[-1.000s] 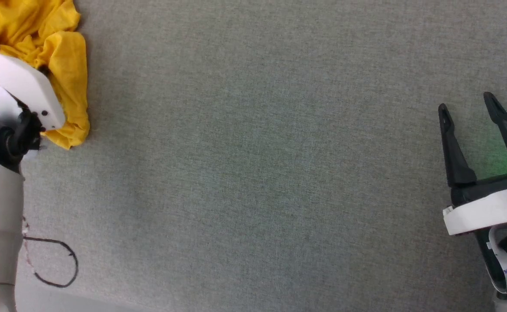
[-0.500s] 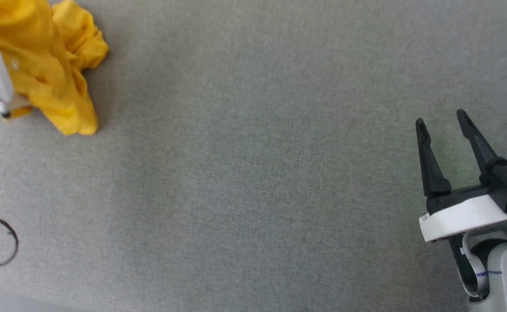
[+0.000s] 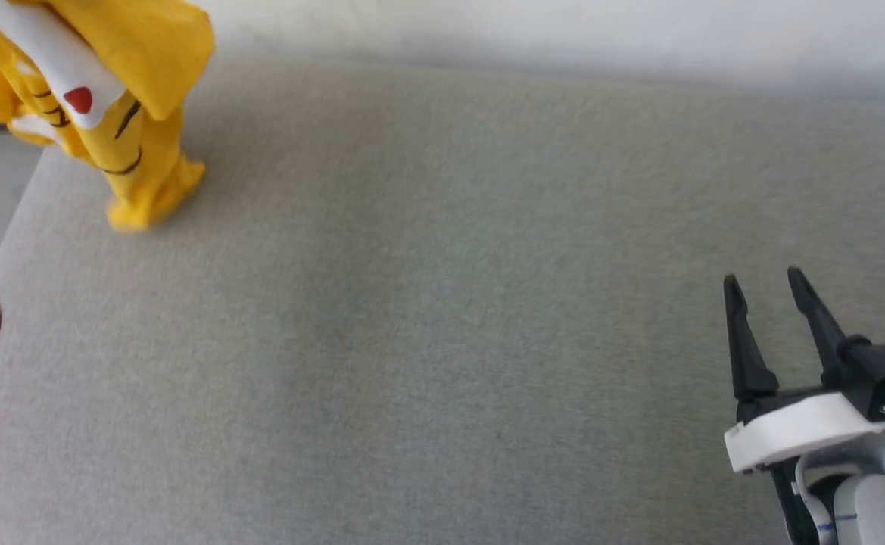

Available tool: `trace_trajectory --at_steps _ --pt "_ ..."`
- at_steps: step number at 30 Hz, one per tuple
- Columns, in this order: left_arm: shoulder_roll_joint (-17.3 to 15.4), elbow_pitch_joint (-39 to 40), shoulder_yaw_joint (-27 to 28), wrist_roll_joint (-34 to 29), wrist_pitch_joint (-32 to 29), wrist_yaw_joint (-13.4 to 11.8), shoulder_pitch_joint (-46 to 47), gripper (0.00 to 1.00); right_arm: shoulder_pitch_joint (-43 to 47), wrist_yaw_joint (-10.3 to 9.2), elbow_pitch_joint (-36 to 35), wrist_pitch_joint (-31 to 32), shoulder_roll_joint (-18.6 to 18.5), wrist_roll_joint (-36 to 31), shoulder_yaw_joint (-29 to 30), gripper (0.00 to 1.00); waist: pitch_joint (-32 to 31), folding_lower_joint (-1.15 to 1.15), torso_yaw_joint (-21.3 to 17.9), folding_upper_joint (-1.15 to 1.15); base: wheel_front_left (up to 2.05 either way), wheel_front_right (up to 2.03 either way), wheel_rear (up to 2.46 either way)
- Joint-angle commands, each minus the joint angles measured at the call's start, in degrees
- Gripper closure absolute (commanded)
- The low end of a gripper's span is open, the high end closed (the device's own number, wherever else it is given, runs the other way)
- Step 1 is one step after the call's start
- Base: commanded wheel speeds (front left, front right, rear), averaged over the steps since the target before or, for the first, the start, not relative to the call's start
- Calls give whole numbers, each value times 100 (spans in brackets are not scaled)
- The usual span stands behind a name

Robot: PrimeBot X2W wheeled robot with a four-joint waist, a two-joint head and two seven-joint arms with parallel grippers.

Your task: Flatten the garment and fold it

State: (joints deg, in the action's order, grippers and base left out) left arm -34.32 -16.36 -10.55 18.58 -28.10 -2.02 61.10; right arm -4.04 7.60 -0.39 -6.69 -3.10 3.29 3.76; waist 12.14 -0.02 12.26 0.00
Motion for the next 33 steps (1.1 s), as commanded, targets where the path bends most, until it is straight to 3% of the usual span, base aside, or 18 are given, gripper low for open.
trace_trajectory --at_steps 1,7,16,21,27,33 --pt "150 74 -55 79 -30 46 216 100 101 -11 71 -69 19 125 41 0 -513 2 -366 0 0 0 0" --pt "651 80 -304 248 -95 157 742 100 331 -11 258 -175 21 313 165 0 -904 2 -572 0 0 0 0" --pt "1681 159 -634 774 -194 203 852 100 497 -11 418 -276 22 437 213 0 -1314 2 -961 0 0 0 0" --pt "2303 269 -838 1119 -242 151 515 100 564 -11 393 -251 22 407 316 0 -1397 2 -1207 0 0 0 0" --pt "2787 422 -1026 1403 -181 72 50 100 594 -11 308 -235 22 414 505 0 -1329 2 -1458 0 0 0 0" --pt "3025 456 -1467 1473 176 -121 -951 100 509 -11 288 -221 22 502 506 0 -1067 2 -1787 0 0 0 0"
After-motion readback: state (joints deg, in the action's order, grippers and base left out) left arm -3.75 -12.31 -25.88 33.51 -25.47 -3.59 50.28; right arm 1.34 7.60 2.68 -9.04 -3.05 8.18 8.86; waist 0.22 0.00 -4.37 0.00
